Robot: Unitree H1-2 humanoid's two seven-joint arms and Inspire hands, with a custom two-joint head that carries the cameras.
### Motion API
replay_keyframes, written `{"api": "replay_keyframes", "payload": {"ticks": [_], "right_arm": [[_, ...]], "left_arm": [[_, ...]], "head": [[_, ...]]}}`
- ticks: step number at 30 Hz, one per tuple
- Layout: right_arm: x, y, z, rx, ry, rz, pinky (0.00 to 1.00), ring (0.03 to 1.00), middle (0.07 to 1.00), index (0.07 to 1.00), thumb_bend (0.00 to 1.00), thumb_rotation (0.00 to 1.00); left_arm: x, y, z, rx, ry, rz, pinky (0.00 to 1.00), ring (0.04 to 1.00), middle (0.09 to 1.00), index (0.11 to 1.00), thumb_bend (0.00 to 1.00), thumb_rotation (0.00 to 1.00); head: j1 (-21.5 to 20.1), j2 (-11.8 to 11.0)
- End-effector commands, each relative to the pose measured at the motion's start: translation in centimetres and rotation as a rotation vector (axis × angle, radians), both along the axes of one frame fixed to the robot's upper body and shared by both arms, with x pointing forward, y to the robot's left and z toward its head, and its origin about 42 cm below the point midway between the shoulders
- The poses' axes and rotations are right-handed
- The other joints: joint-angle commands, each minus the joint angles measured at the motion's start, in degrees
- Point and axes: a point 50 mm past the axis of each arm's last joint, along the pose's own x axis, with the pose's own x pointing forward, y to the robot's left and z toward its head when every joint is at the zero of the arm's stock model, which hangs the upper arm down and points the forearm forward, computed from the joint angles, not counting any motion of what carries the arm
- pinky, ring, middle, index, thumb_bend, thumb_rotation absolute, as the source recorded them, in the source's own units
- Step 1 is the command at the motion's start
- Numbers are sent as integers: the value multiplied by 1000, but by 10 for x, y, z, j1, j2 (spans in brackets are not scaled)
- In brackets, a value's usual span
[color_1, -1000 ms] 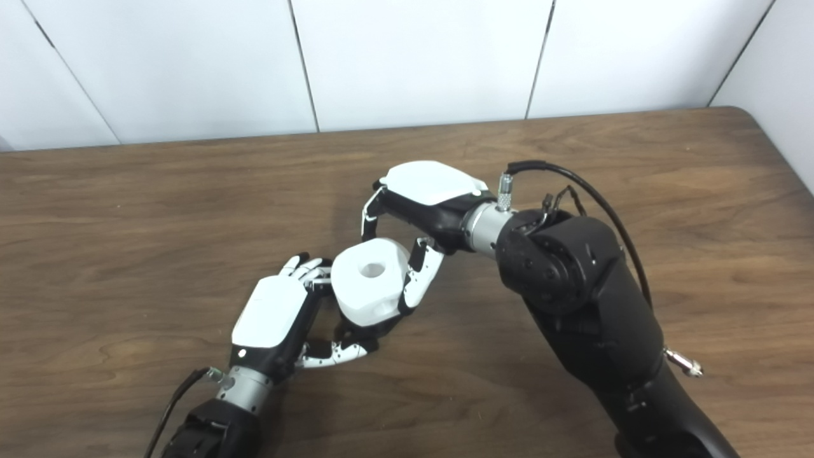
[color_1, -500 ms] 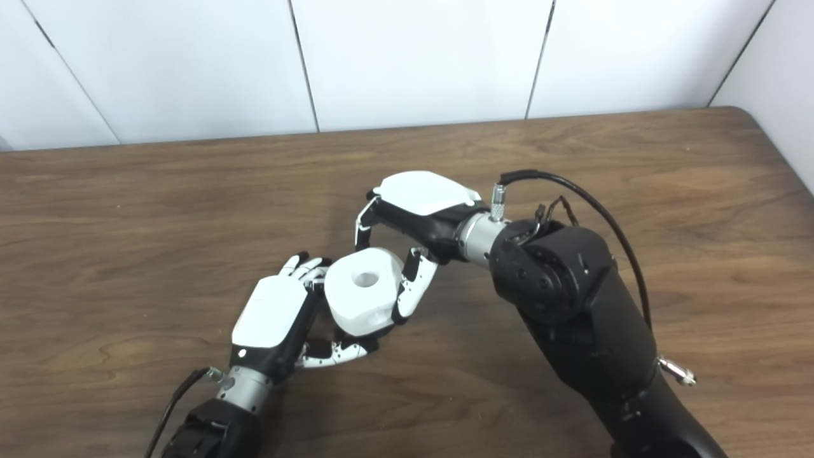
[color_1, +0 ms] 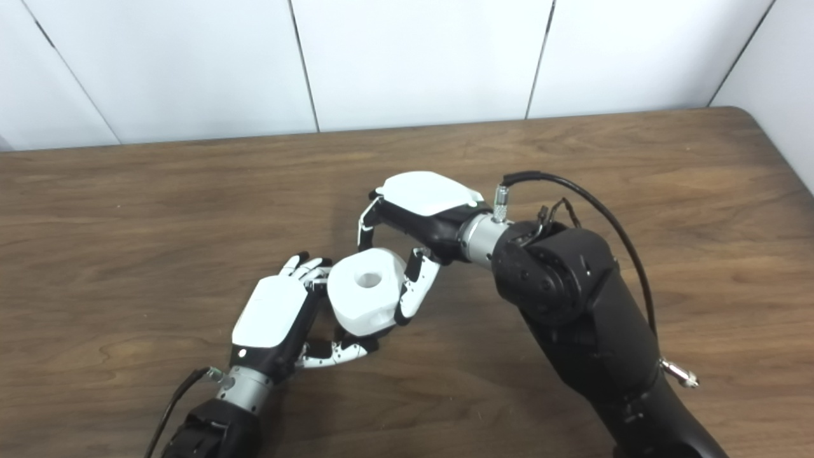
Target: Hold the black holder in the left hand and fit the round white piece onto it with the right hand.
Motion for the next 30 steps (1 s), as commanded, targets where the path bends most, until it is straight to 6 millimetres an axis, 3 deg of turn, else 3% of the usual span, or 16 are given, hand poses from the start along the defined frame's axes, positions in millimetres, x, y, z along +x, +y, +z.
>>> {"api": "replay_keyframes", "payload": {"ticks": [1,13,30], "right_arm": [[3,-1,14,18,-78,-9,1000,962,801,480,524,132],[4,-1,18,26,-75,-14,1000,965,796,481,524,132],[3,-1,4,27,-65,-6,1000,952,788,481,524,133]], "left_arm": [[-4,-1,-8,46,52,-25,963,873,771,486,521,49],[-4,-1,-8,46,48,-28,958,872,771,486,521,49],[-3,-5,-9,40,44,-26,962,875,771,486,521,48]], "head": [[0,0],[-1,0],[1,-7]]}}
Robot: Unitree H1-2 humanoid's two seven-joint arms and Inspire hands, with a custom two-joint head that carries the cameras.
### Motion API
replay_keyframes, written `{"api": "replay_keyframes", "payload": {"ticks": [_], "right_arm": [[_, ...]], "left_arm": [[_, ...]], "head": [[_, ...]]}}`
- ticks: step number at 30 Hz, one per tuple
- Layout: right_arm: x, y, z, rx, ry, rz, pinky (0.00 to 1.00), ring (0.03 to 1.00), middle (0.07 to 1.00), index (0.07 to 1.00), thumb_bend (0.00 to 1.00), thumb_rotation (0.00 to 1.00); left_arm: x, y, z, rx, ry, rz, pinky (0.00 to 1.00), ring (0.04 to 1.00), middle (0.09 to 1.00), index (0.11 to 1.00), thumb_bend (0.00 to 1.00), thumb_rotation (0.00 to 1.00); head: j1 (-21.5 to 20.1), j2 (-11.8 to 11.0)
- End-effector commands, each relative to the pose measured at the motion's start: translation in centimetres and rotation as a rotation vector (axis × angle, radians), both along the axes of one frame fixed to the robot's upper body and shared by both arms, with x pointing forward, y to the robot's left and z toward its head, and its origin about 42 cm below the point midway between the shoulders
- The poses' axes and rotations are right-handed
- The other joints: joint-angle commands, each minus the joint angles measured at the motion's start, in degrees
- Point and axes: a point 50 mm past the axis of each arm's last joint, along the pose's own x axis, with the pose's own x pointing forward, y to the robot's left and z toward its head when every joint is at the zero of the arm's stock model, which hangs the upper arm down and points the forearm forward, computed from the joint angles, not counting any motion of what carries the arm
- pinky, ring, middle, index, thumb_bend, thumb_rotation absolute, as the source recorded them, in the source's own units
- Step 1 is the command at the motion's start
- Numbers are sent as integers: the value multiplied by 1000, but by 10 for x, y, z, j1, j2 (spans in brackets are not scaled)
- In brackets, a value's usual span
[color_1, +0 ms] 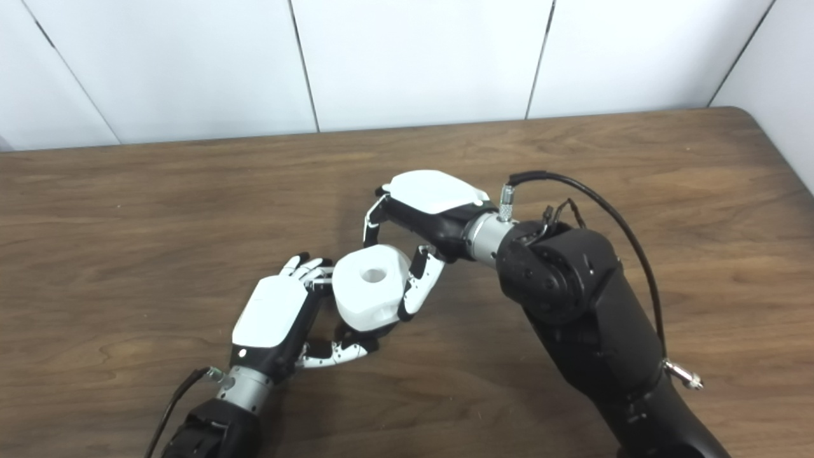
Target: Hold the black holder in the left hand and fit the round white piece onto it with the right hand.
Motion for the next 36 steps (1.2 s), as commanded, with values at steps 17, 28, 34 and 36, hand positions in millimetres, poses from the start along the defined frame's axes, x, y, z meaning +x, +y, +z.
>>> {"api": "replay_keyframes", "payload": {"ticks": [17,28,34,36], "right_arm": [[-2,2,4,13,-66,13,1000,949,791,480,524,132],[0,1,5,-8,-85,24,1000,950,789,487,525,139],[0,0,5,-29,-94,40,1000,958,807,607,973,262],[-1,0,6,-36,-96,45,1000,965,824,634,996,307]], "left_arm": [[-5,-4,-9,40,34,-27,961,868,766,486,522,48],[-4,-5,-9,47,50,-24,963,872,773,486,521,49],[-4,-5,-9,40,45,-27,962,870,771,486,521,49],[-4,-5,-9,39,43,-28,958,868,770,486,521,49]], "head": [[-1,0],[0,0],[0,-1],[0,-1]]}}
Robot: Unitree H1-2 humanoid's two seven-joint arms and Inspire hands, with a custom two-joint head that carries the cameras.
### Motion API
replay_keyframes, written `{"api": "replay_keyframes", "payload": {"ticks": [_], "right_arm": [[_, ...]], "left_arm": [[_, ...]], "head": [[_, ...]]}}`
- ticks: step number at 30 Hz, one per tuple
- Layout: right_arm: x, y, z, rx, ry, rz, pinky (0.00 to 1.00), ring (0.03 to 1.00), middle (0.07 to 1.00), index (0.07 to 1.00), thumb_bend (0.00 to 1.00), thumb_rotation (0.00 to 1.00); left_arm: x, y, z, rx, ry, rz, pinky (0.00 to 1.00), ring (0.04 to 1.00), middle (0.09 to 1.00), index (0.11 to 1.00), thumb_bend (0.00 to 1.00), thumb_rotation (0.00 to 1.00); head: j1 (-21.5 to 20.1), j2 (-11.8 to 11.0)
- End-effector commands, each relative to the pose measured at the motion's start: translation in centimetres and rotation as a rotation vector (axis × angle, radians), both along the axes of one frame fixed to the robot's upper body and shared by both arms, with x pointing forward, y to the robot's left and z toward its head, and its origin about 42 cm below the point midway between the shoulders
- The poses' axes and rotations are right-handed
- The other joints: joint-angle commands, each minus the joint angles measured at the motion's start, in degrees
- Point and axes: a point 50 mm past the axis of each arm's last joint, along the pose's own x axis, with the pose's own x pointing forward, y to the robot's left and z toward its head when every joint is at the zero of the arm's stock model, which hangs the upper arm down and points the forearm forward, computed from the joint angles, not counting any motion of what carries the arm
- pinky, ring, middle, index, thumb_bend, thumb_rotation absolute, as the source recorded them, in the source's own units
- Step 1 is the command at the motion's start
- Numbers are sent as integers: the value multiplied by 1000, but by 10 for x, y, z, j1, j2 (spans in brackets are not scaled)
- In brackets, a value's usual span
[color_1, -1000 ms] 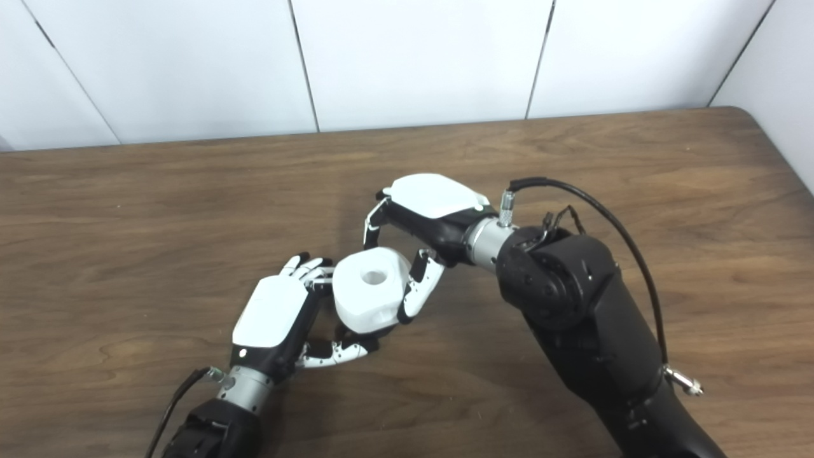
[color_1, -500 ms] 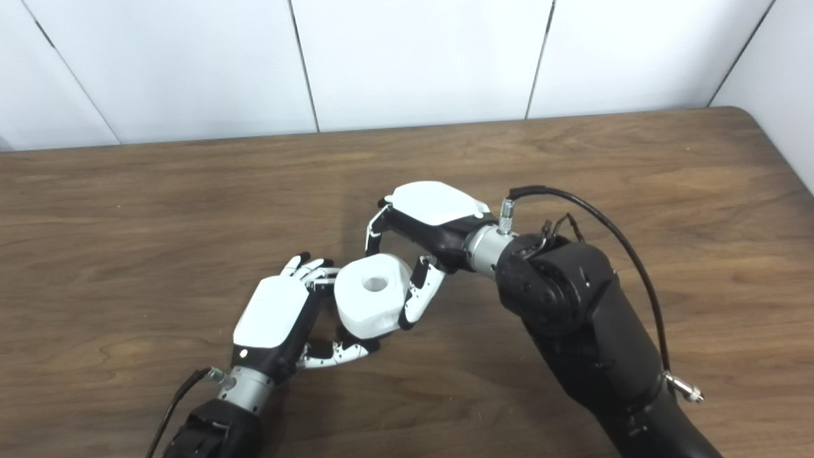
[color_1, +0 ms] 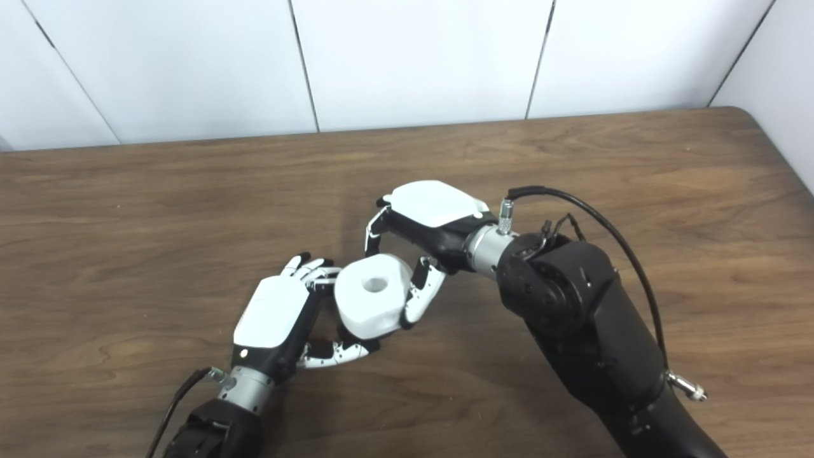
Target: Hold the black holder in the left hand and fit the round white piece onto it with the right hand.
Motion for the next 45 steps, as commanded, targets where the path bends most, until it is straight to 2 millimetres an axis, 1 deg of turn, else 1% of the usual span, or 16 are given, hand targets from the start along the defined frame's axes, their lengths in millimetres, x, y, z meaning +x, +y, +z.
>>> {"api": "replay_keyframes", "payload": {"ticks": [1,6,15,20,26,30,35,45], "right_arm": [[2,1,17,-10,-79,25,1000,968,830,643,999,319],[1,1,18,-11,-85,19,1000,984,865,687,1000,370],[2,-1,21,-11,-89,11,1000,985,876,697,1000,391],[0,-6,27,-12,-81,-12,1000,987,889,711,1000,368],[-3,-15,35,-21,-79,-40,1000,999,903,732,1000,373],[-5,-22,40,-14,-86,-55,1000,984,885,708,1000,372],[-8,-30,42,7,-84,-80,1000,981,889,715,1000,375],[-9,-33,40,31,-88,-100,1000,973,880,706,1000,368]], "left_arm": [[-4,-4,-9,41,42,-26,958,868,769,486,521,48],[-4,-4,-9,39,37,-26,957,866,768,486,521,48],[-3,-3,-9,46,47,-26,960,872,774,486,521,49],[-3,-3,-10,48,46,-24,959,869,770,486,522,49],[-1,-2,-11,47,42,-25,951,866,766,486,522,49],[-1,-1,-10,48,39,-22,958,871,765,486,522,50],[-1,1,-11,29,41,-21,964,869,761,485,522,49],[-1,0,-9,42,50,-7,974,875,775,493,523,74]], "head": [[0,0],[0,0],[-2,-1],[-2,-2],[-4,-4],[-6,-5],[-8,-6],[-3,-8]]}}
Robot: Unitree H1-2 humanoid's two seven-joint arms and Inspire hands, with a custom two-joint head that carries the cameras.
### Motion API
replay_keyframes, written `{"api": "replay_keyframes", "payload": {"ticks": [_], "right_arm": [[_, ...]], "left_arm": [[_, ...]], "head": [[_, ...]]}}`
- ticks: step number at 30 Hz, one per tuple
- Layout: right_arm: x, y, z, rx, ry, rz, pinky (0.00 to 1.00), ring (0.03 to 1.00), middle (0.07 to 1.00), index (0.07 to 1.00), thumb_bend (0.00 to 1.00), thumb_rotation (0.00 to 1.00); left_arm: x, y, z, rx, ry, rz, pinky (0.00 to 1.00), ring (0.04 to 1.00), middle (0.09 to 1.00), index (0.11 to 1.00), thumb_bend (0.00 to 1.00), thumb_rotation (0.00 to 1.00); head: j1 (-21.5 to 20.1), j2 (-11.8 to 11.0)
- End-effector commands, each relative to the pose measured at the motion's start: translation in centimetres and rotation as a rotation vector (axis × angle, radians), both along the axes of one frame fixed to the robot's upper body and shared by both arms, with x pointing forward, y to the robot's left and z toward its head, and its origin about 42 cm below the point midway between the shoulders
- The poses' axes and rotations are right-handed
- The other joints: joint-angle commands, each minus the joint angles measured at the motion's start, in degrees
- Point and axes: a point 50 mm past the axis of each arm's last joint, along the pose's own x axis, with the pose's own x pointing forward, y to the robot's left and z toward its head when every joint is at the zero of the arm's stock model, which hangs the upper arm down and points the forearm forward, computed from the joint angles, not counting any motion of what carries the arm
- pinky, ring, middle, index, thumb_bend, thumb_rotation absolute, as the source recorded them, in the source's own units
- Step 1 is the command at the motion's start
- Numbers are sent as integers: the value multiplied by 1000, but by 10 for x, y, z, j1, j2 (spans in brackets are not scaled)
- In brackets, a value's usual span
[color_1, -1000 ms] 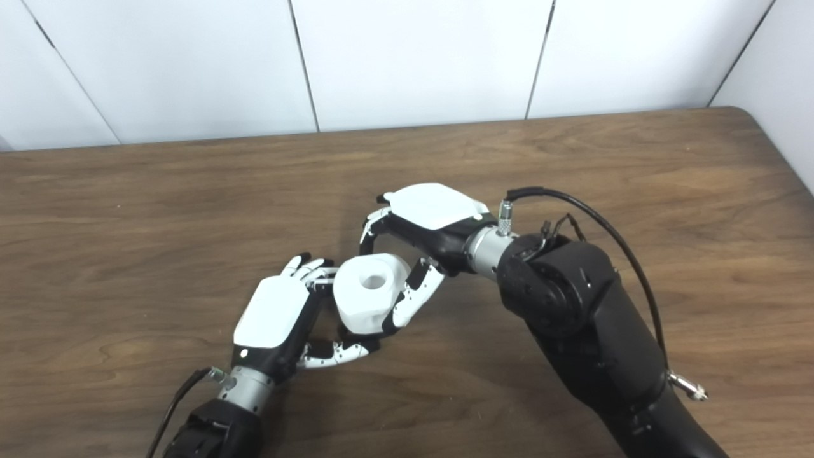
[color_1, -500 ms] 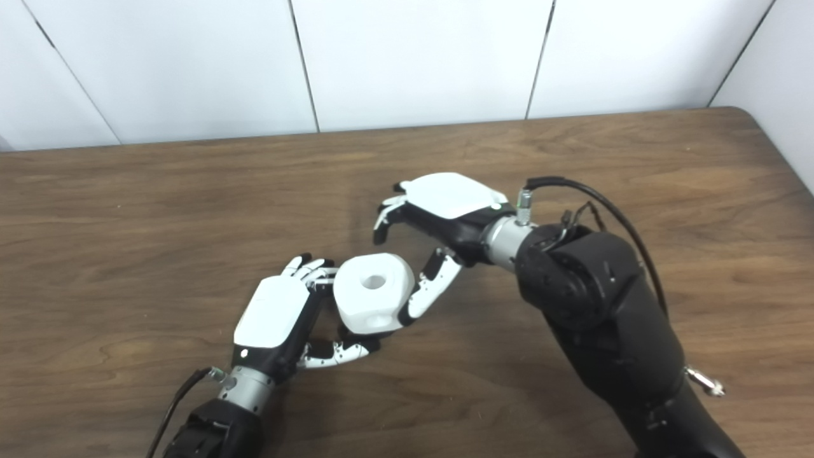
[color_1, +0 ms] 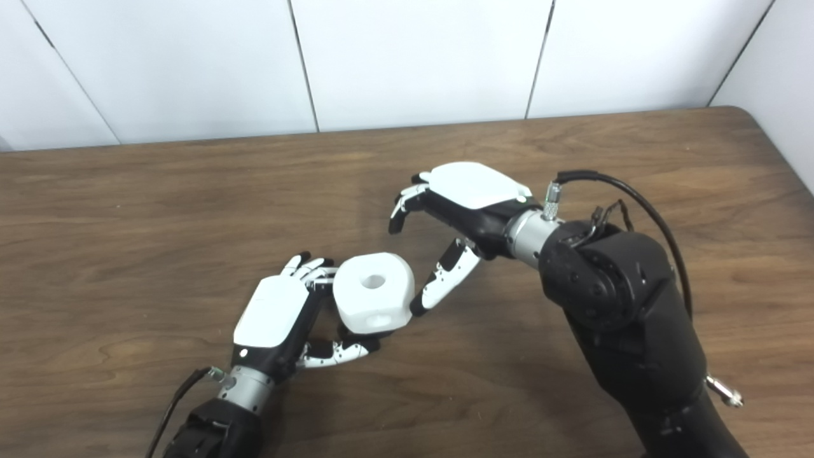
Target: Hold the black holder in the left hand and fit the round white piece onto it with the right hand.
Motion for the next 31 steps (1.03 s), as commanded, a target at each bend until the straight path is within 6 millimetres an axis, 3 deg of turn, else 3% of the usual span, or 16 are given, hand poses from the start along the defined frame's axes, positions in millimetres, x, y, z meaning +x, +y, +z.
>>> {"api": "replay_keyframes", "payload": {"ticks": [1,4,7,12,20,31], "right_arm": [[1,-1,17,21,-89,-12,1000,974,881,707,1000,363],[2,-1,17,33,-100,-10,994,966,875,699,1000,350],[4,-1,16,40,-99,-6,990,968,875,699,1000,356],[6,1,14,43,-107,-7,983,964,875,697,1000,359],[9,2,12,47,-105,-21,981,968,883,705,1000,366],[13,3,9,60,-121,-27,946,964,879,698,1000,375]], "left_arm": [[-2,-1,-8,51,50,-10,974,874,777,561,745,170],[-1,0,-7,64,55,-5,989,882,791,638,922,277],[0,0,-6,65,57,-2,979,883,802,673,968,311],[2,1,-3,59,71,12,979,888,815,711,978,342],[6,9,10,-36,150,48,996,909,845,758,988,310],[9,32,30,-85,197,84,995,910,842,669,992,234]], "head": [[-1,0],[-1,0],[1,-1],[2,-3],[14,-7],[26,-12]]}}
